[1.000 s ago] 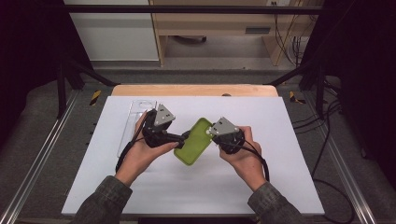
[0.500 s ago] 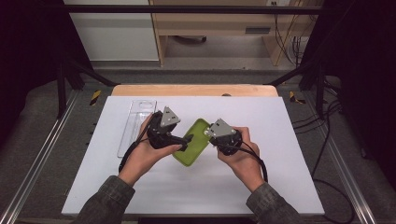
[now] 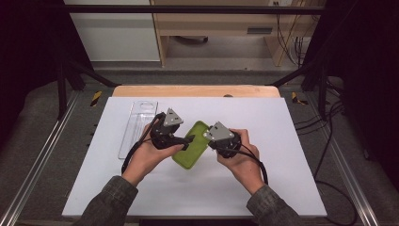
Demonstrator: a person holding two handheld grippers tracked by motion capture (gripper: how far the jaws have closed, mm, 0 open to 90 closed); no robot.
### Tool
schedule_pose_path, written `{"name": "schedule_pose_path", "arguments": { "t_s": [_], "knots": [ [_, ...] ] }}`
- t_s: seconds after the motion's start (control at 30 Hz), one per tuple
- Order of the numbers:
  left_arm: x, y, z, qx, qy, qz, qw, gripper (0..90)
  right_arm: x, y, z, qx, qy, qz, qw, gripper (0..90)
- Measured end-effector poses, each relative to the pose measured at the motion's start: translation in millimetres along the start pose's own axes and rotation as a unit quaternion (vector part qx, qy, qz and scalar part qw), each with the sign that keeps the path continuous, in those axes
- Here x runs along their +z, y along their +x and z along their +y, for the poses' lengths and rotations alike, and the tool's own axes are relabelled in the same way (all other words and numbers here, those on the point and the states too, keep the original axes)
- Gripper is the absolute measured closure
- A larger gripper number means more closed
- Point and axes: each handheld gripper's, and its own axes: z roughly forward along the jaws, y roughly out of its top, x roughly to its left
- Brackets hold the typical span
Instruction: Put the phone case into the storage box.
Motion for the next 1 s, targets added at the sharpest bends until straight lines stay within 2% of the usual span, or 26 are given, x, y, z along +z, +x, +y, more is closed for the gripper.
{"name": "schedule_pose_path", "arguments": {
  "t_s": [0.3, 0.5, 1.0],
  "knots": [
    [2.8, -2.0, 5.0, -0.004, 0.021, -0.008, 0.9997, 52.4, -0.4, 2.6, 1.8, -0.004, -0.005, 0.001, 1.0, 87.3],
    [2.7, -2.2, 12.1, -0.011, 0.03, -0.01, 0.9994, 61.8, -0.8, 3.7, 2.9, -0.01, -0.005, 0.002, 0.9999, 87.3],
    [8.7, -1.3, 16.5, -0.016, 0.055, -0.006, 0.9984, 71.1, -1.5, 6.2, 3.9, -0.017, -0.008, 0.001, 0.9998, 87.3]
  ]
}}
